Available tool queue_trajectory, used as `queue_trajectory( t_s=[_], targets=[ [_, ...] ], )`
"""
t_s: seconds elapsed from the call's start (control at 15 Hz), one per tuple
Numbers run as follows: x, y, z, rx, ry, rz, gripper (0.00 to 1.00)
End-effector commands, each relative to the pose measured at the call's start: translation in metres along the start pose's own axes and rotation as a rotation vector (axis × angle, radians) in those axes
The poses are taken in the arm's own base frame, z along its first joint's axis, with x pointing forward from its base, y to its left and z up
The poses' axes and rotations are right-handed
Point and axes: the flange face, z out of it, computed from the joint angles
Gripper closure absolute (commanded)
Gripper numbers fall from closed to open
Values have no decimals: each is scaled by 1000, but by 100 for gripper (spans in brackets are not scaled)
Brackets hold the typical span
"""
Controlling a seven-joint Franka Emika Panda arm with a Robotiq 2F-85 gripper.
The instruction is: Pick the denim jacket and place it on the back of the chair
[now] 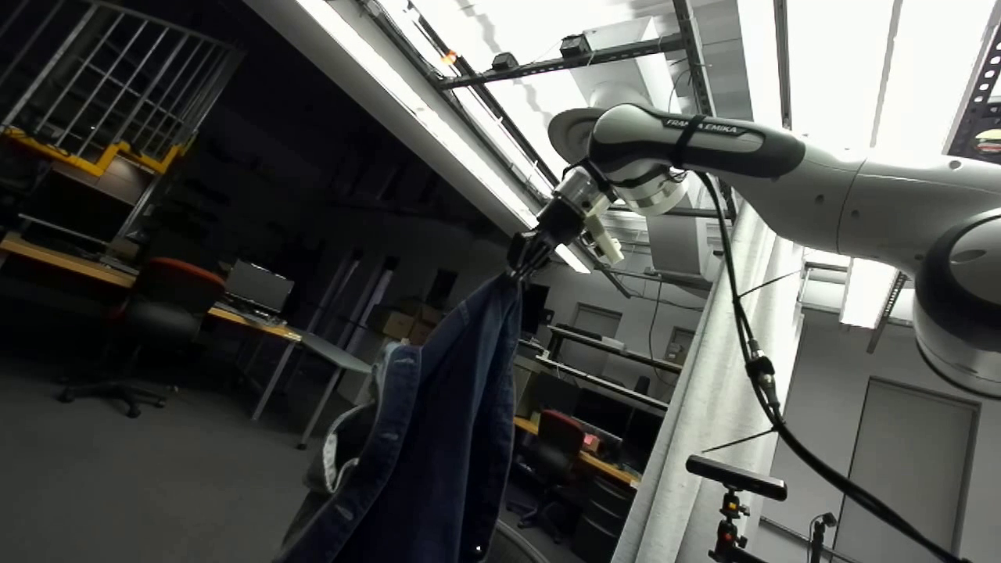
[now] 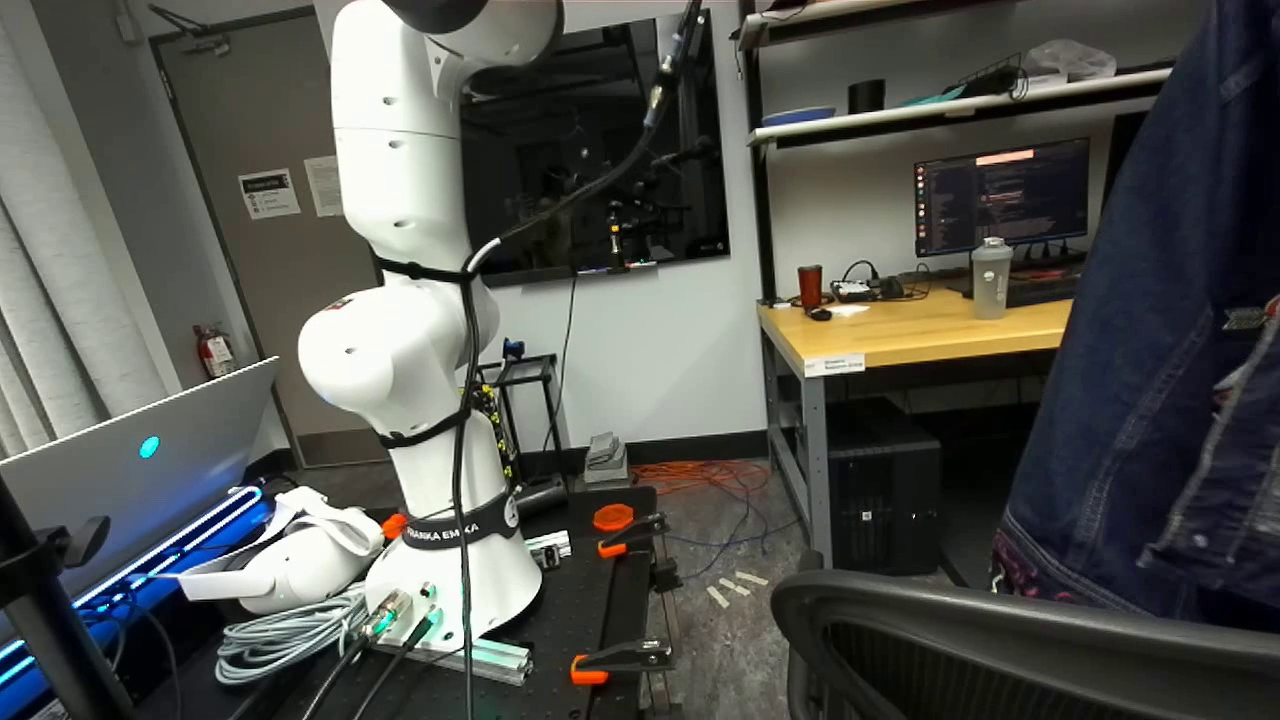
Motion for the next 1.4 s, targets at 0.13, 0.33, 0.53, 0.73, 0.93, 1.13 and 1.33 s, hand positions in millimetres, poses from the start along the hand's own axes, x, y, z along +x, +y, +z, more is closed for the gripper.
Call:
queue_trajectory(
  t_s=[0.13, 0.33, 0.53, 0.73, 0.93, 1.13, 1.33],
  targets=[
    [-15, 77, -72, 5, 72, 162, 98],
    [-37, 126, -86, 2, 84, 245, 98],
    [-57, 167, -91, -20, 92, 319, 98],
    [-71, 197, -80, -55, 81, 365, 98],
    [-84, 227, -39, -82, 23, 414, 98],
    [-100, 254, 27, -109, -76, 455, 98],
    [-131, 280, 121, -95, -218, 517, 98]
  ],
)
